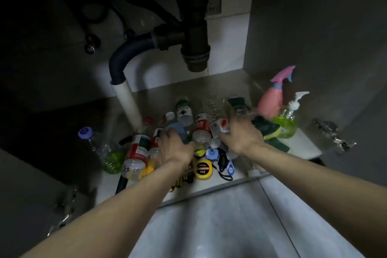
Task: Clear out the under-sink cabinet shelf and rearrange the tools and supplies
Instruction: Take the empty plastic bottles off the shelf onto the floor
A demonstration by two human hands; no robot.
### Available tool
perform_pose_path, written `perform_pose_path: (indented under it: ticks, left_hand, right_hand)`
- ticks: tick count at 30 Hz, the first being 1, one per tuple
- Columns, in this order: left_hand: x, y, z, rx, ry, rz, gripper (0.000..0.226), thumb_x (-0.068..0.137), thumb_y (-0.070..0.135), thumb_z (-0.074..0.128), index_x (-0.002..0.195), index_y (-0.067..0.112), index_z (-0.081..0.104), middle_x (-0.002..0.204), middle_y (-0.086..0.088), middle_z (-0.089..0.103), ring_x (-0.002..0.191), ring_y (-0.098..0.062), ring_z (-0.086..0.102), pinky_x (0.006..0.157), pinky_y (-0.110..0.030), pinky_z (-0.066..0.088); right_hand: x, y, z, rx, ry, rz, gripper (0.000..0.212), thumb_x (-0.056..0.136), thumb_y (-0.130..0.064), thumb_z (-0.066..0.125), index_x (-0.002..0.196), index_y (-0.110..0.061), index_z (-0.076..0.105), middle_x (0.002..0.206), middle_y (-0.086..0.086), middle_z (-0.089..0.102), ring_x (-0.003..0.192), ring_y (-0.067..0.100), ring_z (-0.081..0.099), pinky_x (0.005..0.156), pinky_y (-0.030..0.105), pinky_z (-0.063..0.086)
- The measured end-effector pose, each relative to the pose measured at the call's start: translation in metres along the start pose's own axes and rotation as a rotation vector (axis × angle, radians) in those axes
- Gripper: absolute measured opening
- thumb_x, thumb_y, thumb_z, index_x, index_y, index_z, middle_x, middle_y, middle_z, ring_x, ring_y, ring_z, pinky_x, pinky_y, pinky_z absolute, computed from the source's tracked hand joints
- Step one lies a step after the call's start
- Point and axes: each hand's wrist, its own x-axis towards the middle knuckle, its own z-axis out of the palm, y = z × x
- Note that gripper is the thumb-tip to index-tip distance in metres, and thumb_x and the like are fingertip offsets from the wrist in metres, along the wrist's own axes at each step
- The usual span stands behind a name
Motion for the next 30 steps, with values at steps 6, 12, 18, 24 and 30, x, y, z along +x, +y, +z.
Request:
perform_pose_path:
  ticks: [6,12,18,24,30]
  left_hand:
    - [0.025,-0.009,0.033,-0.038,0.118,0.086,0.093,0.082,0.036,0.074,0.153,0.014,0.018,0.153,-0.015,0.026,0.141,-0.035,0.024,0.111,-0.044,0.033]
    - [0.024,-0.016,0.049,0.097,0.131,0.164,0.104,0.077,0.026,0.077,0.155,0.023,0.008,0.160,-0.012,0.010,0.145,-0.034,0.016,0.110,-0.044,0.036]
    - [0.019,-0.003,0.037,-0.168,0.144,0.078,0.092,0.079,0.019,0.074,0.152,0.018,0.018,0.153,-0.014,0.028,0.140,-0.035,0.032,0.111,-0.047,0.040]
    - [-0.016,0.005,0.000,-0.372,0.141,0.066,0.073,0.073,0.027,0.075,0.135,0.020,0.037,0.120,-0.007,0.057,0.106,-0.029,0.059,0.088,-0.039,0.052]
    - [-0.073,0.018,-0.046,-0.452,0.092,0.078,0.061,0.072,0.027,0.073,0.125,0.023,0.044,0.104,-0.004,0.061,0.087,-0.024,0.062,0.069,-0.029,0.046]
  right_hand:
    - [0.020,0.000,0.037,-0.256,0.179,-0.080,0.092,0.081,-0.056,0.069,0.148,-0.008,0.029,0.152,0.014,0.037,0.136,0.031,0.037,0.100,0.041,0.041]
    - [0.023,-0.004,0.047,-0.262,0.210,-0.111,0.108,0.079,-0.041,0.076,0.157,-0.005,0.012,0.163,0.019,0.020,0.145,0.034,0.029,0.108,0.043,0.041]
    - [0.015,-0.008,0.050,-0.002,0.269,-0.028,0.092,0.078,-0.025,0.076,0.152,-0.007,0.025,0.153,0.014,0.037,0.136,0.031,0.039,0.105,0.042,0.043]
    - [-0.016,-0.012,0.026,0.396,0.384,0.134,0.075,0.070,-0.034,0.072,0.136,-0.012,0.044,0.127,0.009,0.057,0.116,0.029,0.051,0.084,0.037,0.048]
    - [-0.091,0.018,0.002,0.534,0.218,0.170,0.077,0.064,-0.054,0.071,0.128,-0.017,0.050,0.109,0.004,0.069,0.101,0.031,0.065,0.083,0.042,0.055]
